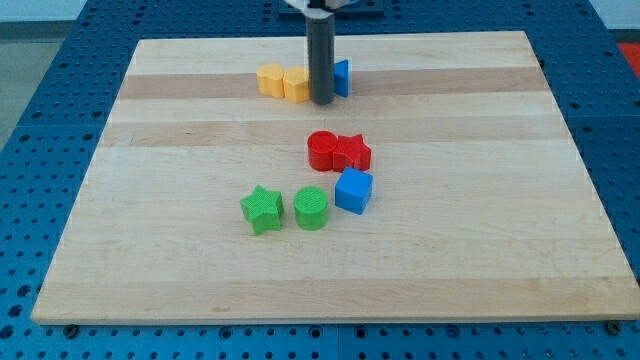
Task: Put the red star to the right of the blue triangle
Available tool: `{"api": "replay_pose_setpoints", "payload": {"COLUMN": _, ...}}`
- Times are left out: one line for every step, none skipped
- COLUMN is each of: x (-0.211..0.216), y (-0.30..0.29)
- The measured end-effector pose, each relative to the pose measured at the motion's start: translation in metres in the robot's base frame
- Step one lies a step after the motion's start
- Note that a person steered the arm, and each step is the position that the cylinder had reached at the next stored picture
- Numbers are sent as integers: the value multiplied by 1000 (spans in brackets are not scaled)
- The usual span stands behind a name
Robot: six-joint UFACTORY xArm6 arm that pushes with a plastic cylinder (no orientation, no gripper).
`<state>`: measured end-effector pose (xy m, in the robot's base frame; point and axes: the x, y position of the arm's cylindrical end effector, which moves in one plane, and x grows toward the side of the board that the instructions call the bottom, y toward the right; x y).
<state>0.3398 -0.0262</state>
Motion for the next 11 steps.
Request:
{"api": "replay_pose_setpoints", "payload": {"x": 40, "y": -23}}
{"api": "replay_pose_setpoints", "payload": {"x": 77, "y": -30}}
{"api": "replay_pose_setpoints", "payload": {"x": 111, "y": -5}}
{"api": "replay_pose_setpoints", "payload": {"x": 119, "y": 35}}
{"api": "replay_pose_setpoints", "payload": {"x": 97, "y": 63}}
{"api": "replay_pose_setpoints", "payload": {"x": 44, "y": 87}}
{"api": "replay_pose_setpoints", "payload": {"x": 1, "y": 96}}
{"api": "replay_pose_setpoints", "payload": {"x": 1, "y": 96}}
{"api": "replay_pose_setpoints", "payload": {"x": 48, "y": 97}}
{"api": "replay_pose_setpoints", "payload": {"x": 95, "y": 114}}
{"api": "replay_pose_setpoints", "payload": {"x": 97, "y": 144}}
